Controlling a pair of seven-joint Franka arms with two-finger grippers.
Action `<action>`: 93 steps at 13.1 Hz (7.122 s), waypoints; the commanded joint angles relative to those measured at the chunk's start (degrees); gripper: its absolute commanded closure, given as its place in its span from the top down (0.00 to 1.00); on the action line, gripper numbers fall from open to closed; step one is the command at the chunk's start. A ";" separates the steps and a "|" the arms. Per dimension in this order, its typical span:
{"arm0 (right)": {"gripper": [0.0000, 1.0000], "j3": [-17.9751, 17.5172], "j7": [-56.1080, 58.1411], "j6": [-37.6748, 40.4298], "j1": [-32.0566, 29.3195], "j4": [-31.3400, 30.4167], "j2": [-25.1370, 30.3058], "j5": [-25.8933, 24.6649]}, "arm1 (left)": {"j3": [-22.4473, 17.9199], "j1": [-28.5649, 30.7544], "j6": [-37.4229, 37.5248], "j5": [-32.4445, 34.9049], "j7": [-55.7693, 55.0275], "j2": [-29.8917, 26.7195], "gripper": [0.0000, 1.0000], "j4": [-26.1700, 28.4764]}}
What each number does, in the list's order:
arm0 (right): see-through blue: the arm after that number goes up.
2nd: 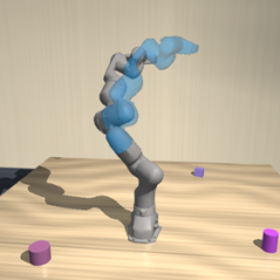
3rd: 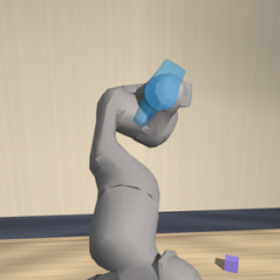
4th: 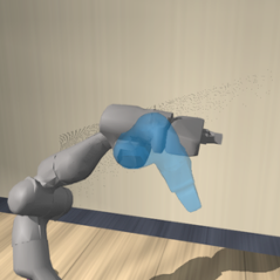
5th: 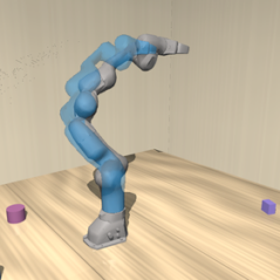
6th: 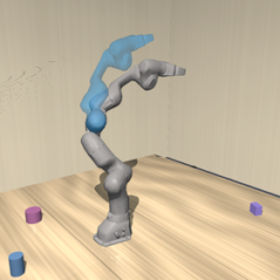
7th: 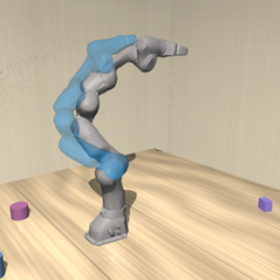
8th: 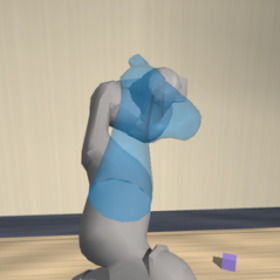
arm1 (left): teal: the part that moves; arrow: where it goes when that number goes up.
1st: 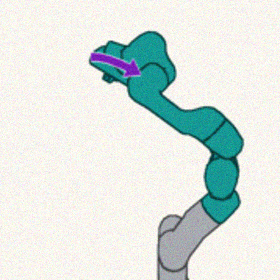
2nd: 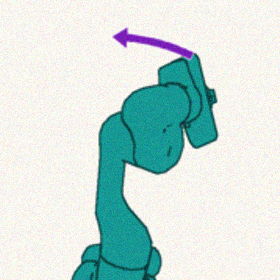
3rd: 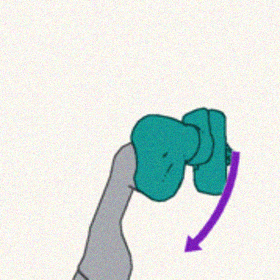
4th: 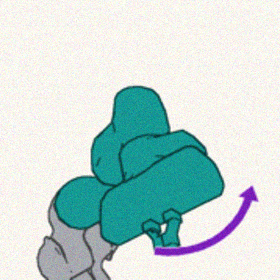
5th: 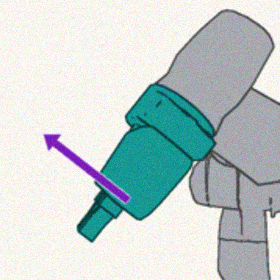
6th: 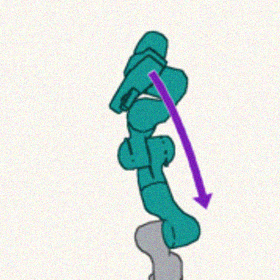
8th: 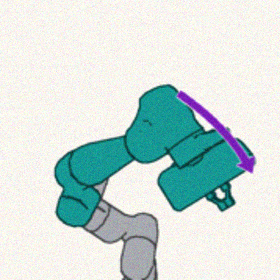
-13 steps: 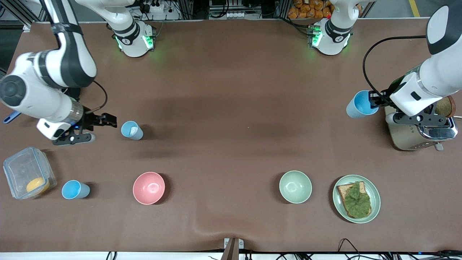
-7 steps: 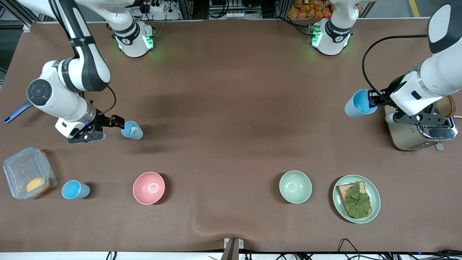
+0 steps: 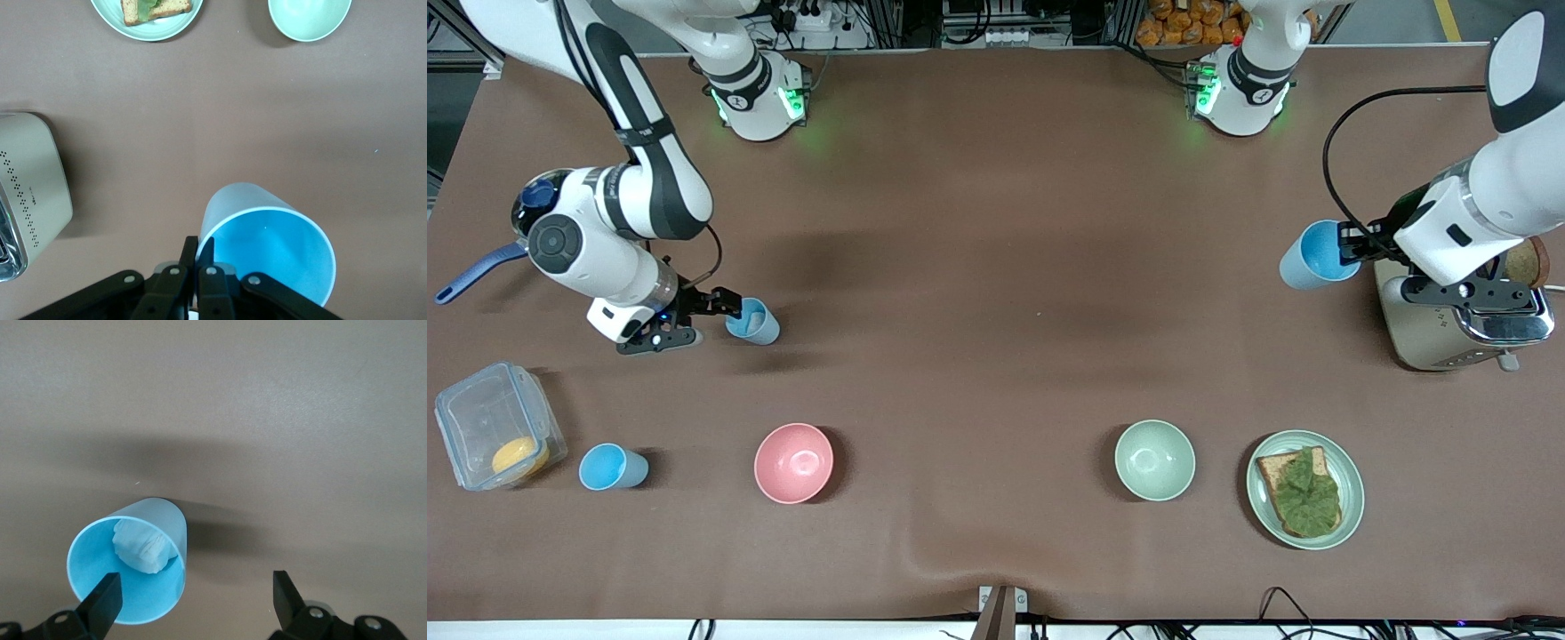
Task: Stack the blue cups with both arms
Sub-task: 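Grasp the second blue cup with the right gripper, then carry the cup to table center with the right gripper, then release the cup with the right gripper while the left gripper brings its cup, then lower the left gripper's cup into the center cup while the right gripper withdraws, then open the left gripper and lift it off the stacked cups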
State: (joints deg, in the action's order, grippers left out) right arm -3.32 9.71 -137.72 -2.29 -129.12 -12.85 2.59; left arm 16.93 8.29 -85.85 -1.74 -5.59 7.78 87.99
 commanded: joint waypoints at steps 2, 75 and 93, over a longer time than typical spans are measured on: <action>0.79 -0.54 0.75 -3.69 -0.35 -0.61 -1.91 -0.04 | 0.12 1.12 1.65 -1.33 -0.04 -0.04 0.00 -0.98; 1.00 -0.46 -6.72 45.18 2.11 36.22 9.78 -3.72 | 9.35 -31.93 -34.02 0.94 -29.74 15.86 0.00 16.95; 1.00 -0.19 -1.45 42.44 -1.93 40.35 7.93 -1.79 | 8.83 -27.03 -36.59 8.16 -30.27 10.17 1.00 13.09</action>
State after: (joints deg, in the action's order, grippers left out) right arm -2.65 7.24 -95.63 -2.90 -90.43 -4.12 -0.11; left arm 25.61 -21.62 -123.86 4.87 -34.12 22.99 100.82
